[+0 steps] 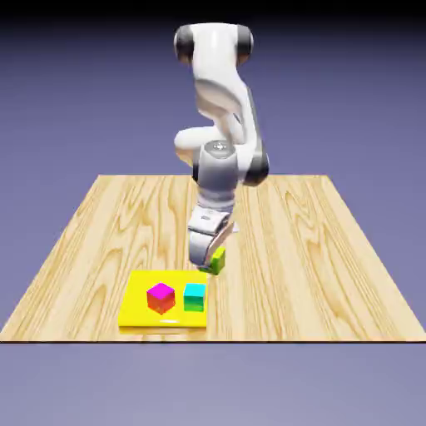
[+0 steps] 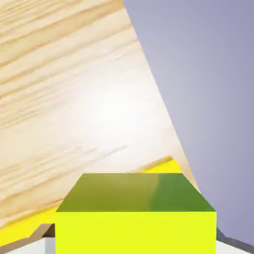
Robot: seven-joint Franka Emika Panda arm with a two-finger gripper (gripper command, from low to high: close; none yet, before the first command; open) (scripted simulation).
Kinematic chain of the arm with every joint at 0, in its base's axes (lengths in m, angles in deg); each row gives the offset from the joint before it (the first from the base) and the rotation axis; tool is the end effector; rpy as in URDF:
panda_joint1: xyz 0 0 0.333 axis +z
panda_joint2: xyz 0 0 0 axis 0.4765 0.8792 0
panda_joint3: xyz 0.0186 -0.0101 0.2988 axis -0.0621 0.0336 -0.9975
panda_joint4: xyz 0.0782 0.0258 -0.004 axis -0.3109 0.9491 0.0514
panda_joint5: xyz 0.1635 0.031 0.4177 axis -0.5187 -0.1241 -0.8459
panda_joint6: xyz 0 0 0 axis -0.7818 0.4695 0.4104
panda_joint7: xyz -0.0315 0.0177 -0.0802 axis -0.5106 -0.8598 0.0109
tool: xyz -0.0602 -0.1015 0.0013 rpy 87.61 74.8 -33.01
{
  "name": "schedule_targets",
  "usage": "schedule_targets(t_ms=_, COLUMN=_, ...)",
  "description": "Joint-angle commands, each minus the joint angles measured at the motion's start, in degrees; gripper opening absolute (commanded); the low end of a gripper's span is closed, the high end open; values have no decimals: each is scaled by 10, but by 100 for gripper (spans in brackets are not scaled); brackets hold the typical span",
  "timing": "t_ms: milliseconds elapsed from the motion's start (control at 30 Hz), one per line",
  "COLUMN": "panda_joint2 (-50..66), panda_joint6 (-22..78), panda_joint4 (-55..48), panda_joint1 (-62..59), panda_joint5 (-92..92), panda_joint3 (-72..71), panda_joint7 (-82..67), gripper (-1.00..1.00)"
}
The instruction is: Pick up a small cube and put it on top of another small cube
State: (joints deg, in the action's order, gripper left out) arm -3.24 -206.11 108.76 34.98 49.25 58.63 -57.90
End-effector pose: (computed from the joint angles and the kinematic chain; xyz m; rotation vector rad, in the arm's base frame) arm 0.5218 -0.0512 0.2324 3.0614 0.4402 -0.0580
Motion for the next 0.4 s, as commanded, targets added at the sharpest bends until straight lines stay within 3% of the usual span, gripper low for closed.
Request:
schedule_targets(t_ms=0, panda_joint2=21, panda_joint6=-25, panda_joint4=4, panda_joint1=8, panda_joint5=-4, panda_joint3=-1, panda_joint7=-3, gripper=-100)
schedule_targets(t_ms=133, panda_joint2=89, panda_joint6=-106, panda_joint4=18, panda_joint1=1, panda_joint5=-19, panda_joint3=-6, panda_joint7=-13, gripper=-100)
schedule_targets(t_ms=167, panda_joint2=89, panda_joint6=-106, panda_joint4=18, panda_joint1=1, panda_joint5=-19, panda_joint3=-6, panda_joint7=-13, gripper=100)
schedule_targets(t_ms=367, panda_joint2=0, panda_joint6=-1, panda_joint4=0, panda_joint1=10, panda_joint5=1, panda_joint3=0, panda_joint7=1, gripper=100)
